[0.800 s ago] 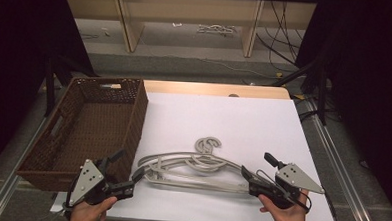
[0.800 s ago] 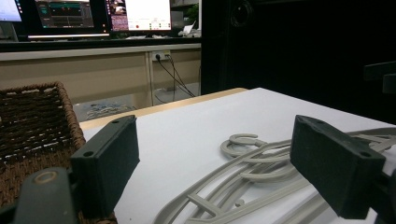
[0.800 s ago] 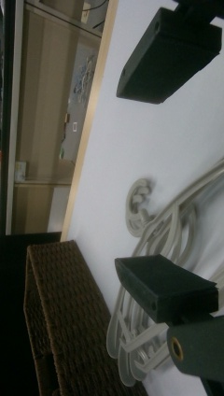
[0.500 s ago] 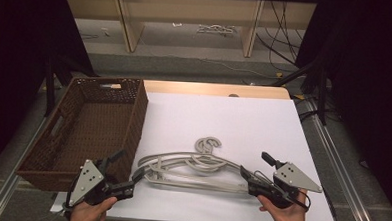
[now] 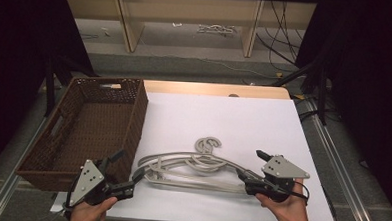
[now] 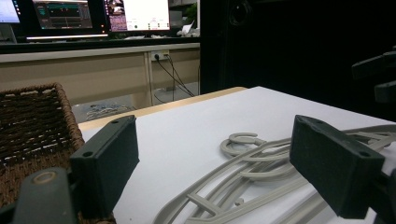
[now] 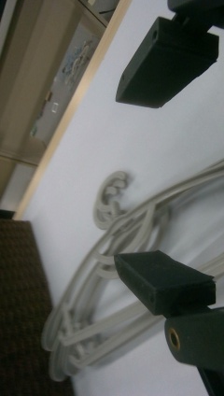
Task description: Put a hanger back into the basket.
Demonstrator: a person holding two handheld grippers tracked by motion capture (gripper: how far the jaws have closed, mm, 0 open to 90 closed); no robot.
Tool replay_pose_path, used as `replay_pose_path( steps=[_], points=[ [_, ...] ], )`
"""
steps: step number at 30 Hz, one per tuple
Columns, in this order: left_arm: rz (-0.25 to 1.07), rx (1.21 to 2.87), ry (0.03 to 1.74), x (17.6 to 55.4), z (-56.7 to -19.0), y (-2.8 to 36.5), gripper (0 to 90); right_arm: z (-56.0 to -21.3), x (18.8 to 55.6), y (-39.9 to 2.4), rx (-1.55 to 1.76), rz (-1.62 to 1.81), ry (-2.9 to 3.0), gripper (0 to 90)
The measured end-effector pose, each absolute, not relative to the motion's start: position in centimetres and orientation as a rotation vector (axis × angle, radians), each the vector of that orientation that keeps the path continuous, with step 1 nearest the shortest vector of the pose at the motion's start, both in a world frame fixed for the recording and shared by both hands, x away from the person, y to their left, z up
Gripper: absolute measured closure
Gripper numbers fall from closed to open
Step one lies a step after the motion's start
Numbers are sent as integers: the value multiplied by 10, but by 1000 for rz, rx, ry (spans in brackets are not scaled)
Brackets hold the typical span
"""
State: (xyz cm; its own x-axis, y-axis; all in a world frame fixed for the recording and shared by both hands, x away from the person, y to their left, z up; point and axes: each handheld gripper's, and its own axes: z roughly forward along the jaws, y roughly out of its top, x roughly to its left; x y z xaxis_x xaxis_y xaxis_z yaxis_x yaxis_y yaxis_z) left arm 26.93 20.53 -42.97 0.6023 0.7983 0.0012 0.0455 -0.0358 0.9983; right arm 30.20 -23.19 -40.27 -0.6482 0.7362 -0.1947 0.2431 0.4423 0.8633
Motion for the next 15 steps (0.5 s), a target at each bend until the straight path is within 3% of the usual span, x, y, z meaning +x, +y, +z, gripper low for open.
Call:
replay_pose_path(
  steps=[6,15],
  points=[
    [706,1503,749,269,-430,205,156,-400,321,-225,711,943,2360,316],
    [705,1500,753,270,-430,206,157,-407,362,-216,716,795,2548,371]
  ],
)
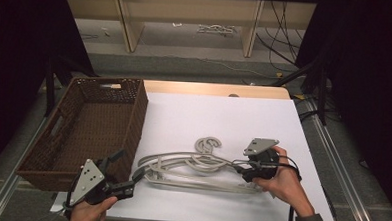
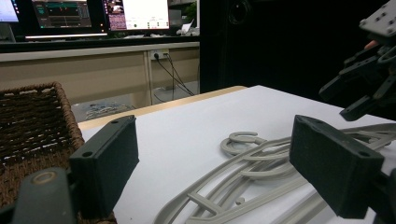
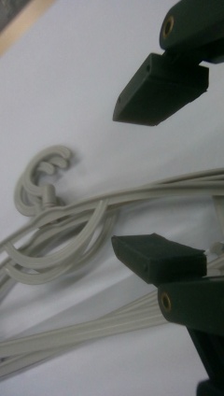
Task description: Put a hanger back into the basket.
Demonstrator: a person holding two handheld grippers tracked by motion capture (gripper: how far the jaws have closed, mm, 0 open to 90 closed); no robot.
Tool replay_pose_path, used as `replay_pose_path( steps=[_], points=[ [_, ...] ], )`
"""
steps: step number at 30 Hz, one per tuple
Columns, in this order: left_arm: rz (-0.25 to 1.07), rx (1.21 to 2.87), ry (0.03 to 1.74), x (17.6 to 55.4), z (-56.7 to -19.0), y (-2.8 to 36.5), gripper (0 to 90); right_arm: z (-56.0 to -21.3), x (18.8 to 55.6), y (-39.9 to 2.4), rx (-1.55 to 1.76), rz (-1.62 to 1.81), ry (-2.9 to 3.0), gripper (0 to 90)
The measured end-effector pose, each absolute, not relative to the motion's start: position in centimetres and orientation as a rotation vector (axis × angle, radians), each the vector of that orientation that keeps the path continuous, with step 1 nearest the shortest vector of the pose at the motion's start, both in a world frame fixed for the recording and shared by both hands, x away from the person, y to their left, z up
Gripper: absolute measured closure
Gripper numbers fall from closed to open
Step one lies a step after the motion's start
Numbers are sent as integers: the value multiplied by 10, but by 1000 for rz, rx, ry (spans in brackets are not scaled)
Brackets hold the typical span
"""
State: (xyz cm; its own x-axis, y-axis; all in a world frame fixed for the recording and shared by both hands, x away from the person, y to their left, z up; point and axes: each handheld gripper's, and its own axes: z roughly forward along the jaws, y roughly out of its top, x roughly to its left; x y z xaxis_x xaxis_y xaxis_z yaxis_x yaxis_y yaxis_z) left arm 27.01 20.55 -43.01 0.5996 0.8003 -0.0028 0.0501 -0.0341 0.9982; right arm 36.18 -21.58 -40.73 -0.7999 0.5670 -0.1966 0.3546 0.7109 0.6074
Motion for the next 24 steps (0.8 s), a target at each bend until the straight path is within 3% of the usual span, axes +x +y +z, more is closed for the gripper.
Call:
replay_pose_path(
  steps=[24],
  points=[
    [693,1505,749,270,-430,206,157,-434,404,-188,698,573,2788,588]
  ],
)
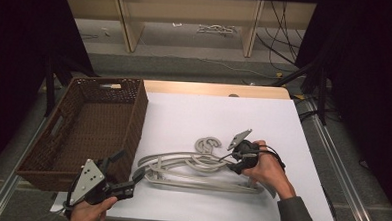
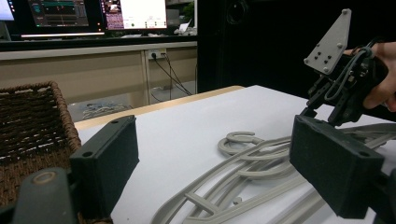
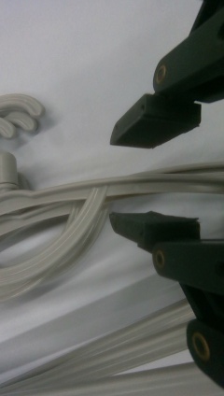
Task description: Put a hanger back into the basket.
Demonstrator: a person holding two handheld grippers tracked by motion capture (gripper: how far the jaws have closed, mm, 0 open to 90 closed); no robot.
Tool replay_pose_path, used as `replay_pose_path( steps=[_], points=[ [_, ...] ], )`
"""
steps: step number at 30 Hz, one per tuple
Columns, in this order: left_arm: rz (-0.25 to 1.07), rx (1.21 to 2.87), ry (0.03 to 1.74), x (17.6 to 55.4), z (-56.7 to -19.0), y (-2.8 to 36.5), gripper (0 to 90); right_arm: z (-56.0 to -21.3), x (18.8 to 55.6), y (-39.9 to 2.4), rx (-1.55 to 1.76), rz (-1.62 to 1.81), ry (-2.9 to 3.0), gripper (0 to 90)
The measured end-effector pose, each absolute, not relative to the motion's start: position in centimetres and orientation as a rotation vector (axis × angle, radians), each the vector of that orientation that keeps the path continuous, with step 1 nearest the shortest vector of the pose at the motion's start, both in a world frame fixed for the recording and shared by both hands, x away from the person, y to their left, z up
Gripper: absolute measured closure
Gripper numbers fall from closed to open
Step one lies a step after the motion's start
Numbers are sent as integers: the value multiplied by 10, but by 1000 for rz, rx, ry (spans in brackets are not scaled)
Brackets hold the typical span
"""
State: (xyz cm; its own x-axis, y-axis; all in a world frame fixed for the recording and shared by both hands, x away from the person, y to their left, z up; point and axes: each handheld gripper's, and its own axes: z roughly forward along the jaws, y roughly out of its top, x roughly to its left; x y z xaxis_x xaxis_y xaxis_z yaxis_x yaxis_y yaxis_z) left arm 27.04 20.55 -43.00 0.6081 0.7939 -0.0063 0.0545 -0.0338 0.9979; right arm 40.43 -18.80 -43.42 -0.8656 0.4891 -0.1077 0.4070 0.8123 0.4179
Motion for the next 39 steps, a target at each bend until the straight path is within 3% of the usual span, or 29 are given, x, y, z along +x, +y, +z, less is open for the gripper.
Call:
replay_pose_path(
  steps=[21,39],
  points=[
    [693,1510,740,270,-430,203,158,-444,413,-186,699,576,2851,803],
    [724,1528,705,268,-427,203,159,-425,405,-187,553,577,2793,816]
  ],
)
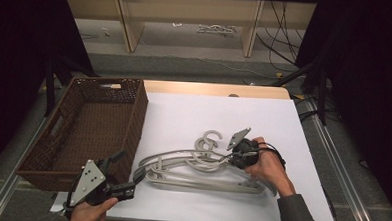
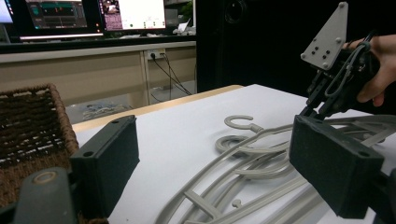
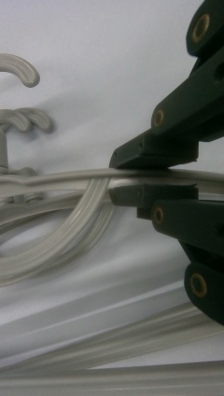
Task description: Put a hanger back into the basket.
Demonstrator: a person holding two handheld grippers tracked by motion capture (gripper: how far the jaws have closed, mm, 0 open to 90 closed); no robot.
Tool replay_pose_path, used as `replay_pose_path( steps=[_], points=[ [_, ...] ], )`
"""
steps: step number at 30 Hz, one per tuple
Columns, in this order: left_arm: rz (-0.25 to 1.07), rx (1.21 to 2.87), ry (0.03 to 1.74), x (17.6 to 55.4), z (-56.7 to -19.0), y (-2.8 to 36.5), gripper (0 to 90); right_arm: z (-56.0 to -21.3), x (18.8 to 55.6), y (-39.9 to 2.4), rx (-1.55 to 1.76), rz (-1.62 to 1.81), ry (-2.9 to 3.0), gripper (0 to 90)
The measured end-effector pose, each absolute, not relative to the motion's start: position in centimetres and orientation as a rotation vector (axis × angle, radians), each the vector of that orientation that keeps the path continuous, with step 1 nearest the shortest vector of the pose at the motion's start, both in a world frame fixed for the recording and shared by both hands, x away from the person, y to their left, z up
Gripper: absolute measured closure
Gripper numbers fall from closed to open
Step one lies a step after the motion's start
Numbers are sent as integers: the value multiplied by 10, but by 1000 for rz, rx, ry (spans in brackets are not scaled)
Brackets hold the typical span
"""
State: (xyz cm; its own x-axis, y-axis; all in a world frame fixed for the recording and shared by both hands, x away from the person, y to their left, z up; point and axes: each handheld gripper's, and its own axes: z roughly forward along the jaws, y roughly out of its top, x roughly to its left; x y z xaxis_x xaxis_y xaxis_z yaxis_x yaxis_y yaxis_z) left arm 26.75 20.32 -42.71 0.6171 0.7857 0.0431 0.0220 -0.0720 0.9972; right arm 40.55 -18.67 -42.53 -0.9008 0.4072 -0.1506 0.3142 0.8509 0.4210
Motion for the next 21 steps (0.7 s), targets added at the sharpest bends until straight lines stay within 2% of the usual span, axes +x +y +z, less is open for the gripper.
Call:
replay_pose_path(
  steps=[14,21],
  points=[
    [696,1543,647,263,-418,188,160,-405,401,-192,436,649,2690,819],
    [684,1687,688,289,-406,157,182,-393,396,-190,393,672,2644,820]
  ],
)
